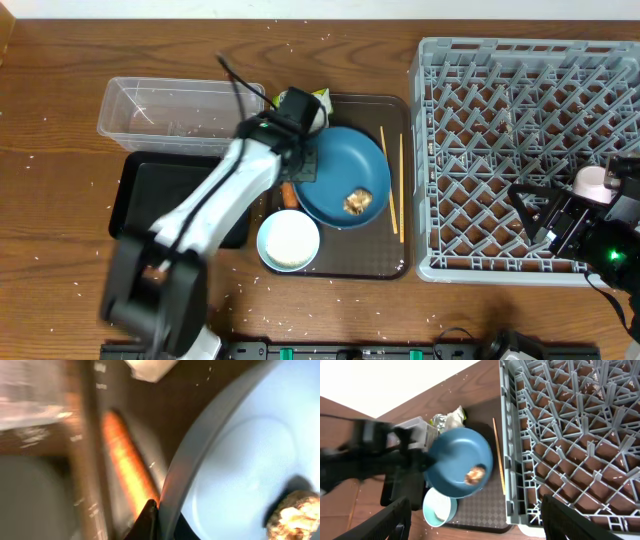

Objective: Sort waste into correct bins and load items into the dishwasher rack
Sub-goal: 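Grasp the blue pan rim with the left gripper, then tilt the blue pan over the black tray to dump the food scrap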

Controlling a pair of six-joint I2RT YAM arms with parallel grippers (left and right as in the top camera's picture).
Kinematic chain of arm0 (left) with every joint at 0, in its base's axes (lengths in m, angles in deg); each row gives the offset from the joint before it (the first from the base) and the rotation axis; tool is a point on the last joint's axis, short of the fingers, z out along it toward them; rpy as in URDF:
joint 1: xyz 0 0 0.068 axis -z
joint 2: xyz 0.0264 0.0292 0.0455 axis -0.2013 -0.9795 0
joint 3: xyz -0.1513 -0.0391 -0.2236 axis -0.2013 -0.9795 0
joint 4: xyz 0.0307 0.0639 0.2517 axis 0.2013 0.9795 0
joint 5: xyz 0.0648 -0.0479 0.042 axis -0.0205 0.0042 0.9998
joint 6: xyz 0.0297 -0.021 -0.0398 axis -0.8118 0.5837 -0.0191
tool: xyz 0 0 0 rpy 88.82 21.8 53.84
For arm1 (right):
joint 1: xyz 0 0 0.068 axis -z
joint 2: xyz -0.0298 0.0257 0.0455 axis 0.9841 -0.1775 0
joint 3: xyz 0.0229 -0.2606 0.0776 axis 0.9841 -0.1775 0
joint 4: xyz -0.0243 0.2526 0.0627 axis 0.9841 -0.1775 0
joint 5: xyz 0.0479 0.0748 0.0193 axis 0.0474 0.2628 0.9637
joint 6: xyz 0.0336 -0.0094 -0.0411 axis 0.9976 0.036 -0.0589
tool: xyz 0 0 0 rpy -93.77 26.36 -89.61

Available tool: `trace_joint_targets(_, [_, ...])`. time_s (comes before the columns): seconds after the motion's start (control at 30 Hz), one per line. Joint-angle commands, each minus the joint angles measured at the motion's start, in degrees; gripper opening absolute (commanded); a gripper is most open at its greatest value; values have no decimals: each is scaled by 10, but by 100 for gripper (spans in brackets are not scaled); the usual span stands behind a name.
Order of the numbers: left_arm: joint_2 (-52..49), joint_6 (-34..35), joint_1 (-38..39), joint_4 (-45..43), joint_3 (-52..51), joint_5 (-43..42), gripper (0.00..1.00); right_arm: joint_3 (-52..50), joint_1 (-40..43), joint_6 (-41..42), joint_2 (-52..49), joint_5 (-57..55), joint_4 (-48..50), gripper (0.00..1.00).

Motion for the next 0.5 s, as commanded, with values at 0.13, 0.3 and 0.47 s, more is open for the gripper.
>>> trace_joint_targets(0.13, [212, -9, -19, 105, 2, 143, 6, 4, -5, -11, 0, 1, 0, 74])
trace_joint_targets(0.3, [323, 22, -28, 210, 2, 345, 6, 4, -5, -11, 0, 1, 5, 74])
trace_joint_targets(0.47, [368, 100, -39, 286, 2, 467, 6, 4, -5, -11, -1, 1, 8, 74])
